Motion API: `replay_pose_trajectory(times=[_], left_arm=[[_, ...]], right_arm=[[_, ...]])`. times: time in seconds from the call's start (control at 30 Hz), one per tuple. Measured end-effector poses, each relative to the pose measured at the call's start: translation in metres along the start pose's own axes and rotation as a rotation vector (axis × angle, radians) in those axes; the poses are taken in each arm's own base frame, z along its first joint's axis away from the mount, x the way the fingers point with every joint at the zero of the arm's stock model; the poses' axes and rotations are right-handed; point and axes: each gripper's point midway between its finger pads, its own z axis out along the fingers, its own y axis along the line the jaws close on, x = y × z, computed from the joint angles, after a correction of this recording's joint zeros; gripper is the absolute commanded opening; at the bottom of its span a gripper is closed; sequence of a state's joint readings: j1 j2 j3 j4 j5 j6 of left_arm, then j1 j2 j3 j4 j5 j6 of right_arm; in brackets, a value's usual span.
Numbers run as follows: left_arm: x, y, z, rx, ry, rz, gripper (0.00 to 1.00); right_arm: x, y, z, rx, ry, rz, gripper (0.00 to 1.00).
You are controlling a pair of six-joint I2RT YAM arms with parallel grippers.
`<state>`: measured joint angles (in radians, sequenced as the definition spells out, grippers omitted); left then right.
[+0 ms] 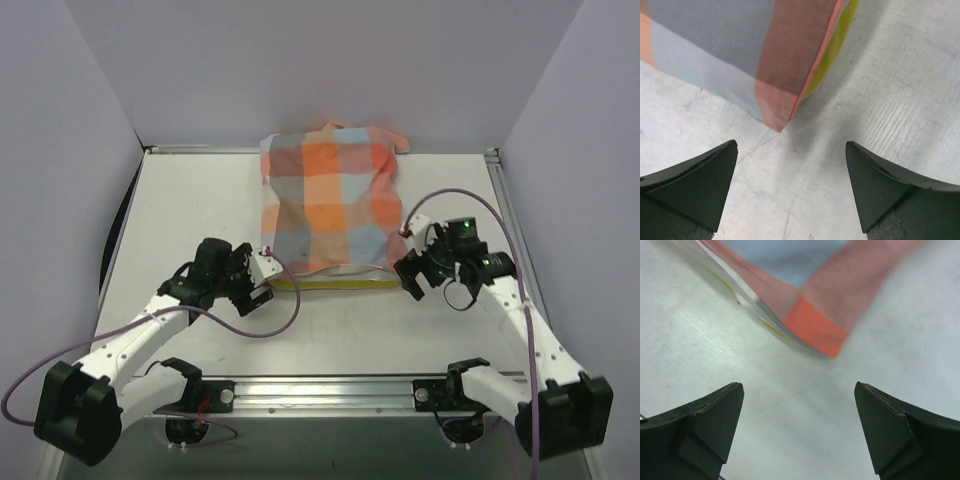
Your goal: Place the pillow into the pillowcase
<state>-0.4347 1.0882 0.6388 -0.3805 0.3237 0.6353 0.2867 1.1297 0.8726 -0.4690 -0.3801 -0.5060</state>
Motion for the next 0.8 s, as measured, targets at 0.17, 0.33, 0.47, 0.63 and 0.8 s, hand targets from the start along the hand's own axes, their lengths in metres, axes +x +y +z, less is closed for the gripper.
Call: replay_pose_trajectory(times=[0.17,0.33,0.47,0.63,0.8], left_arm=[[0.004,0.001,-0.009,-0.104,-0.075,-0.013,0.97],[0.008,0.006,-0.013,-0.183,-0.105,-0.047,0.97],[0.007,0.016,-0.015,-0.233,-0.116,-0.085,0.97],[0.009,0.025,-0.014,-0.266,-0.117,-0.131,0.98],[0.014,0.034,-0.011,-0.289,-0.116,-0.158,0.97]], right_arm=[[0.053,-0.020,-0.012,0.116,-0.042,0.062,0.83],[0.096,-0.027,0.021,0.084,0.007,0.059,0.71],[0.108,-0.040,0.048,0.106,0.001,0.029,0.71],[0.098,-0.059,0.062,0.123,-0.031,-0.036,0.76],[0.086,-0.069,0.068,0.120,-0.065,-0.110,0.76]])
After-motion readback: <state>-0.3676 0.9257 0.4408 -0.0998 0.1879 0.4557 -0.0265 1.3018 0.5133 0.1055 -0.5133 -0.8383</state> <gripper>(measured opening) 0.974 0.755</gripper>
